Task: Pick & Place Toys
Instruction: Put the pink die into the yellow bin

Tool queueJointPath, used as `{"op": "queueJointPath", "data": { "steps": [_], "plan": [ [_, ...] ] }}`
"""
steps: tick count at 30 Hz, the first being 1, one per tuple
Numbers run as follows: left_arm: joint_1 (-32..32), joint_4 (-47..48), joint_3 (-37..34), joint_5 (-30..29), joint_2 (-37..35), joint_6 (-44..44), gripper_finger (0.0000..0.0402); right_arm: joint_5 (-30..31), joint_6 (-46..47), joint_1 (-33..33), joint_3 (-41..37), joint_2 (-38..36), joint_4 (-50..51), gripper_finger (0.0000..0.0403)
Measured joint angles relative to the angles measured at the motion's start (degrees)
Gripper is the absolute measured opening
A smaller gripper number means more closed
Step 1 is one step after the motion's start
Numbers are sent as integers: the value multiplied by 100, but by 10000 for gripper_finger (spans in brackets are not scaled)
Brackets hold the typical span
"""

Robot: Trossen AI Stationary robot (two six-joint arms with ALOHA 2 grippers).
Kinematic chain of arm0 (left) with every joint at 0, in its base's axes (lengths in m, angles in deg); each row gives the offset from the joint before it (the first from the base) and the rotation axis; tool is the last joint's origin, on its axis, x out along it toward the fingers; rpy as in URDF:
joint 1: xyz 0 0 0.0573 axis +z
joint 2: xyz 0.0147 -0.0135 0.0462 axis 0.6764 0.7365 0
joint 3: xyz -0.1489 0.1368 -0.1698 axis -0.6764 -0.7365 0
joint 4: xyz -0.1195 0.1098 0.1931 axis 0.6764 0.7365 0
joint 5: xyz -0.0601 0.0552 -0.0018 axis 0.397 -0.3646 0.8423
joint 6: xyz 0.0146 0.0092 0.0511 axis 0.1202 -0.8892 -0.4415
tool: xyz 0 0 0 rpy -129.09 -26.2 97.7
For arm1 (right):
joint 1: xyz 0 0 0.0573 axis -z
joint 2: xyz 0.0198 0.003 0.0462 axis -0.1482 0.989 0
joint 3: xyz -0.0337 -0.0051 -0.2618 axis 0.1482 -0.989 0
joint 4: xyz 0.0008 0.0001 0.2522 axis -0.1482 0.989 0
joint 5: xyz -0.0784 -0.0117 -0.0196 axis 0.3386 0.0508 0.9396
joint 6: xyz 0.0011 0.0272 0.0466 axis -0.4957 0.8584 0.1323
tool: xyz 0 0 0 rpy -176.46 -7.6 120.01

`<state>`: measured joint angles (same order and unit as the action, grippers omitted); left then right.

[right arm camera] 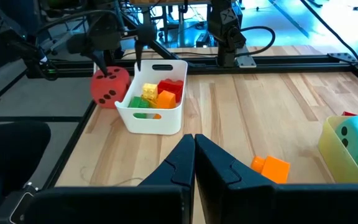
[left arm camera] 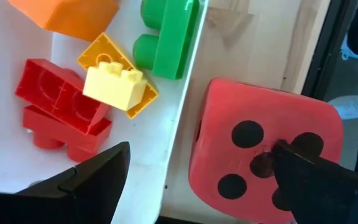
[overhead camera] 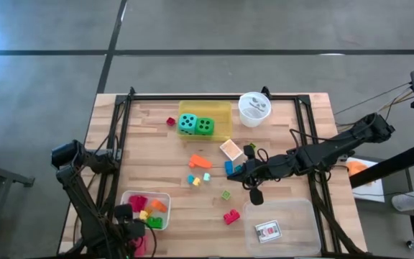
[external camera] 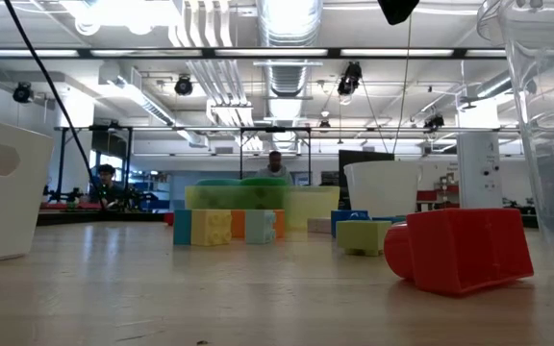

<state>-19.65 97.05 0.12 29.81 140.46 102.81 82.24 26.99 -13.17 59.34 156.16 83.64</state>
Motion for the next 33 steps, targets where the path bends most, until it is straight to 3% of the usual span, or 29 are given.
{"op": "queueJointPath", "data": {
  "steps": [16,33],
  "plan": [
    [0,113,52,-85,-105,151,376,0,-2,-4,0,2,0,9],
    [4,-631,208,328,169,481,369,0,-2,-2,0,1,-2,9]
  ]
}}
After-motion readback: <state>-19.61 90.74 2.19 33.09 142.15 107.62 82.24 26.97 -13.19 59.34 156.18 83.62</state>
